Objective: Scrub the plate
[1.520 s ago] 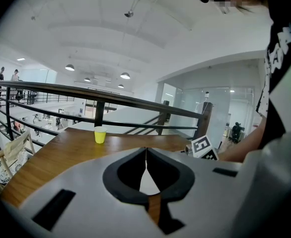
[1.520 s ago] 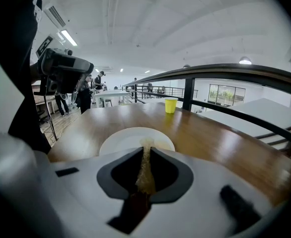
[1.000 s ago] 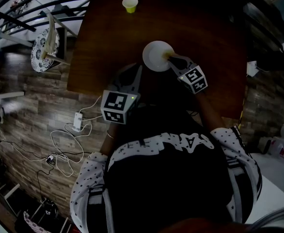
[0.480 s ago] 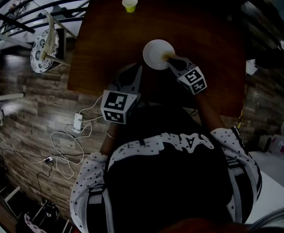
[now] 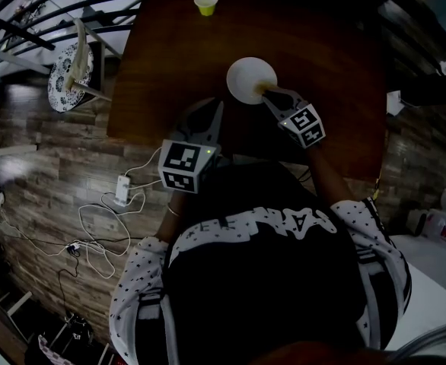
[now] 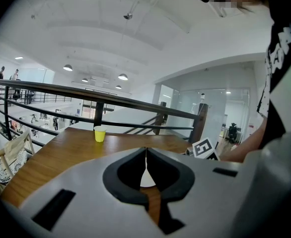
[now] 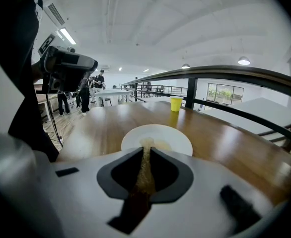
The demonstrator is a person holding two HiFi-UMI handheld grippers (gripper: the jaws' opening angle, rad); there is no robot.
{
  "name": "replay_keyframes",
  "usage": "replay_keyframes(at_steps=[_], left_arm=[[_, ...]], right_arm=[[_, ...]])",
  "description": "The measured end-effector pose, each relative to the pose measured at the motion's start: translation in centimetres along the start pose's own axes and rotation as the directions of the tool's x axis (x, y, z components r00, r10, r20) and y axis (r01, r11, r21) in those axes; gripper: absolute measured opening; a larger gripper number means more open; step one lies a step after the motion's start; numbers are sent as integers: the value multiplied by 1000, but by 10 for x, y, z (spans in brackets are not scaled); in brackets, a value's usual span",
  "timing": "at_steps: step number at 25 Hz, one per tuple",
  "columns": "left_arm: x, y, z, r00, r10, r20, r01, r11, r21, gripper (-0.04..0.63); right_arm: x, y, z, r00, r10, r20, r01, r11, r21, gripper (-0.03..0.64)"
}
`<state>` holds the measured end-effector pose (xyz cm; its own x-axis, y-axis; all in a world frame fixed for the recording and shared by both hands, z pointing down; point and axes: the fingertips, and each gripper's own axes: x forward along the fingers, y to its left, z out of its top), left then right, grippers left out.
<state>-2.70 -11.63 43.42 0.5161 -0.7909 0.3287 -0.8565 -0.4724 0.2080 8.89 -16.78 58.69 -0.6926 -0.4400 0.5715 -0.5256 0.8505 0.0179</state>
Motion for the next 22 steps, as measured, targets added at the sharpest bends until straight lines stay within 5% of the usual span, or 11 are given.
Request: replay_keyframes(at_steps=[22], left_arm=[[-18, -1, -2, 1000, -12, 22, 12, 1000, 2, 15]], right_arm=[[-1, 24, 3, 1000, -6, 4, 6, 1000, -14, 49]])
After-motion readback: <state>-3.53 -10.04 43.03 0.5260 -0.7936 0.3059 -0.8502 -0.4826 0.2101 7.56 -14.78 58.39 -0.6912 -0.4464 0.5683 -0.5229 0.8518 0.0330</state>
